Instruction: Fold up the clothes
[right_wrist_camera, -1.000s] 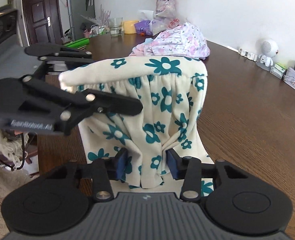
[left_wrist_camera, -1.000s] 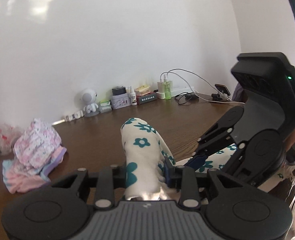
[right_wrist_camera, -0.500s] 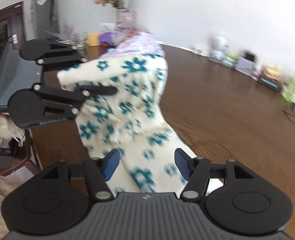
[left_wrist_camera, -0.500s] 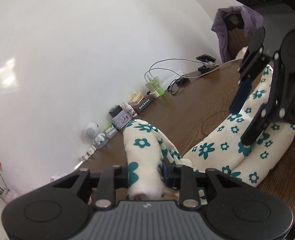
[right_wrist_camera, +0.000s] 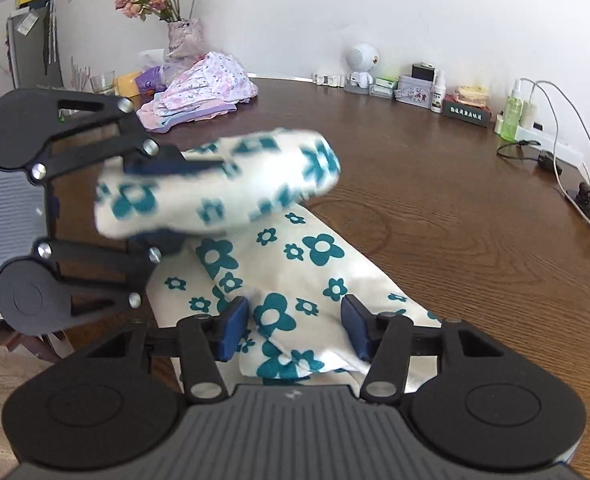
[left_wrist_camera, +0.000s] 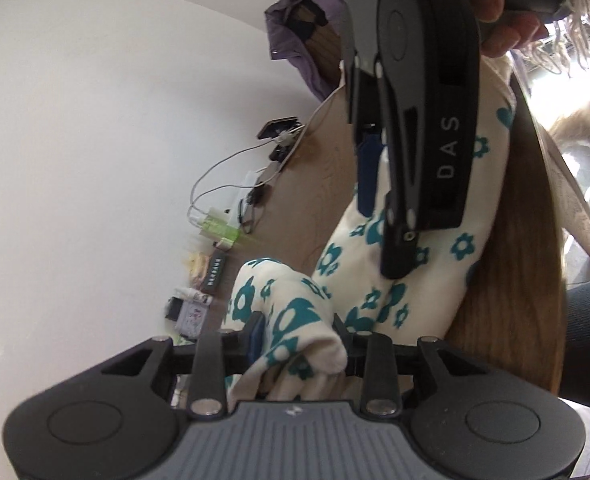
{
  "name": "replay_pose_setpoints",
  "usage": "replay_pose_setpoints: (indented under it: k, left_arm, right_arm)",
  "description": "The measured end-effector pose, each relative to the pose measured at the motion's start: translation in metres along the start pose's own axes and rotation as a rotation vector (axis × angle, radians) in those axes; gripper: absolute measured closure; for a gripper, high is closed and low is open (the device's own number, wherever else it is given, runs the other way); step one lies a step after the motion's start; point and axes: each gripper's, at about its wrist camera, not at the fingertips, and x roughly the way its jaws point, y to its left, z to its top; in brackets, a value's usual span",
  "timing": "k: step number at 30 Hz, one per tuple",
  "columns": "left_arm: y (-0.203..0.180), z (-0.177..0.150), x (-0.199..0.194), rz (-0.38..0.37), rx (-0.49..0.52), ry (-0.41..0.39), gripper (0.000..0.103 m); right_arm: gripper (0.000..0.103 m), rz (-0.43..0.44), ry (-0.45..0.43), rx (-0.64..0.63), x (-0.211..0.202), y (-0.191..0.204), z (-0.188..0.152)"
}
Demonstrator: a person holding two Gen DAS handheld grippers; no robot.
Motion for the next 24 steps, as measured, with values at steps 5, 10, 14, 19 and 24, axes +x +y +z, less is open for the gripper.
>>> replay_pose_setpoints:
  k: [5,10,14,19,24]
  left_arm:
    - [-0.001,0.003,0.002,-0.022,-0.006,-0.009,0.072]
    - [0.006,0.009,-0.003,-0.006,-0.009,-0.054,0.076]
    - [-0.002,0.009,0.000,-0.028,0.039,-0.053,0.076]
    - [-0.006,0.005,0.001,-0.058,0.040,-0.059,0.075]
    - [-0.003,0.003,-0.003,-0.056,0.025,-0.076,0.074]
  right_arm:
    - [0.050,0.020,-0.029,-0.004,-0.004,-0.002,-0.005]
    - [0.050,0.015,-0.040,-0.027,-0.003,0.000,-0.007]
    - [0.050,0.024,-0.041,-0.021,-0.007,-0.002,-0.006]
    - [0.050,0.048,-0.051,0.010,-0.020,-0.010,-0.004]
    - [0.050,0.003,-0.078,0.085,-0.052,-0.028,0.000]
